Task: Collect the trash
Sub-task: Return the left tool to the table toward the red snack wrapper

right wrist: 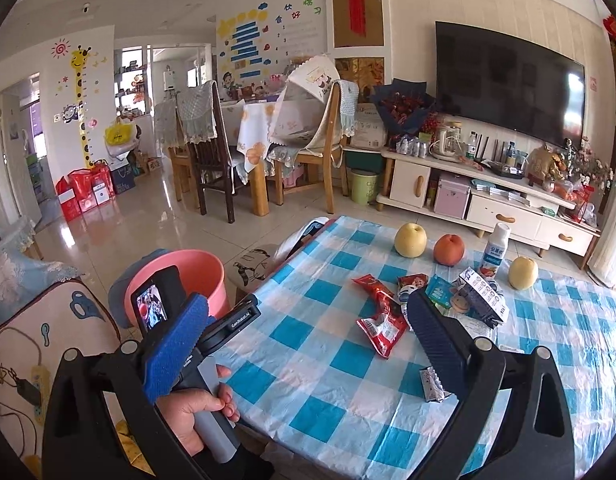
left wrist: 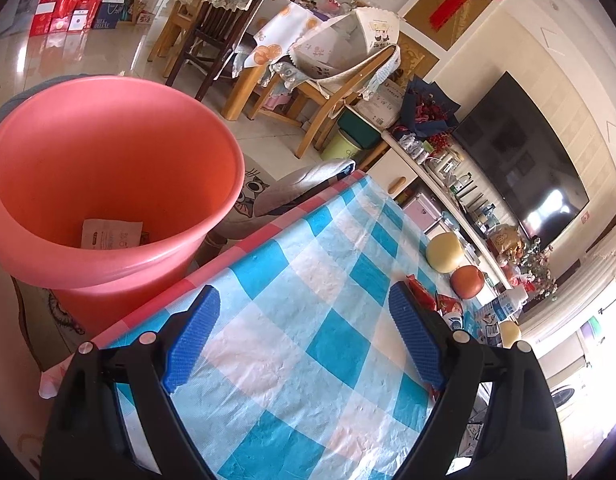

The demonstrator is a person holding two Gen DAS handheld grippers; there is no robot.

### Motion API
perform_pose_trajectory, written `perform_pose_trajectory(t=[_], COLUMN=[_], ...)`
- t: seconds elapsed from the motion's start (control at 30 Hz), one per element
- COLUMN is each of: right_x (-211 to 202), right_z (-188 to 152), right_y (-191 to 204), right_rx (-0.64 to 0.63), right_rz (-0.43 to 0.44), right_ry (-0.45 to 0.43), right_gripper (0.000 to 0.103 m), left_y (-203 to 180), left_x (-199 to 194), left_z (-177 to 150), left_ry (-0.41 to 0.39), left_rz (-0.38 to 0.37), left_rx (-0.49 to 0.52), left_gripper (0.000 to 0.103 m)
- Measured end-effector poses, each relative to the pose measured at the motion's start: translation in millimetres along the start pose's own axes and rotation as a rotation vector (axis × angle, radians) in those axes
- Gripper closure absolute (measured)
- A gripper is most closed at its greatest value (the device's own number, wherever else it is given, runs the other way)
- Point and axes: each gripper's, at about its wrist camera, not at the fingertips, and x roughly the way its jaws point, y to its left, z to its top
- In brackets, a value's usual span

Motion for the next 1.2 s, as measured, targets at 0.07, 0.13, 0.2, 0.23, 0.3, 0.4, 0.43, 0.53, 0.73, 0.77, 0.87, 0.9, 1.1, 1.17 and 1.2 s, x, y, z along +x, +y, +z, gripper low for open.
perform_pose_trajectory(t=[0.07,0.13,0.2,0.23,0.3,0.4,0.43,0.53,0.73,0.77,0.87,0.9,1.1,1.17,1.2], right_x=[1,4,8,10,13,12,11,10,20,24,40,46,83,95,101], right_z=[-1,-1,-1,0,1,2,2,1,-6,-8,-18,-21,-22,-20,-19], right_y=[-2,-7,-12,-16,-24,-45,-53,-80,-140,-151,-188,-200,-258,-267,-272], right_rx=[0.006,0.021,0.038,0.046,0.055,0.079,0.091,0.120,0.117,0.127,0.203,0.226,0.304,0.287,0.280], right_rz=[-0.004,-0.005,-0.001,0.001,-0.001,-0.029,-0.039,-0.083,-0.213,-0.233,-0.253,-0.266,-0.259,-0.253,-0.246], right_ry=[-0.001,0.001,0.006,0.009,0.010,-0.006,-0.011,-0.025,-0.054,-0.052,-0.009,0.009,0.136,0.164,0.171], right_gripper=[0.005,0.005,0.005,0.005,0.005,0.005,0.005,0.005,0.005,0.005,0.005,0.005,0.005,0.005,0.005], left_y=[-1,-2,1,3,6,2,0,-9,-30,-34,-47,-52,-84,-90,-93], left_x=[-1,-2,-2,-3,-3,-3,-3,-1,1,1,3,4,10,13,14], left_z=[0,1,3,4,5,4,4,1,-5,-5,-10,-13,-33,-37,-40], left_ry=[-0.001,-0.010,-0.017,-0.020,-0.023,-0.027,-0.028,-0.026,-0.028,-0.027,-0.017,-0.012,0.023,0.043,0.054], left_rz=[-0.002,-0.002,0.002,0.005,0.007,0.004,0.001,-0.015,-0.033,-0.043,-0.083,-0.094,-0.153,-0.181,-0.198], left_rx=[0.012,0.027,0.021,0.011,-0.005,0.021,0.037,0.084,0.199,0.214,0.262,0.285,0.436,0.452,0.461], left_gripper=[0.016,0.016,0.016,0.016,0.016,0.016,0.016,0.016,0.016,0.016,0.016,0.016,0.016,0.016,0.016])
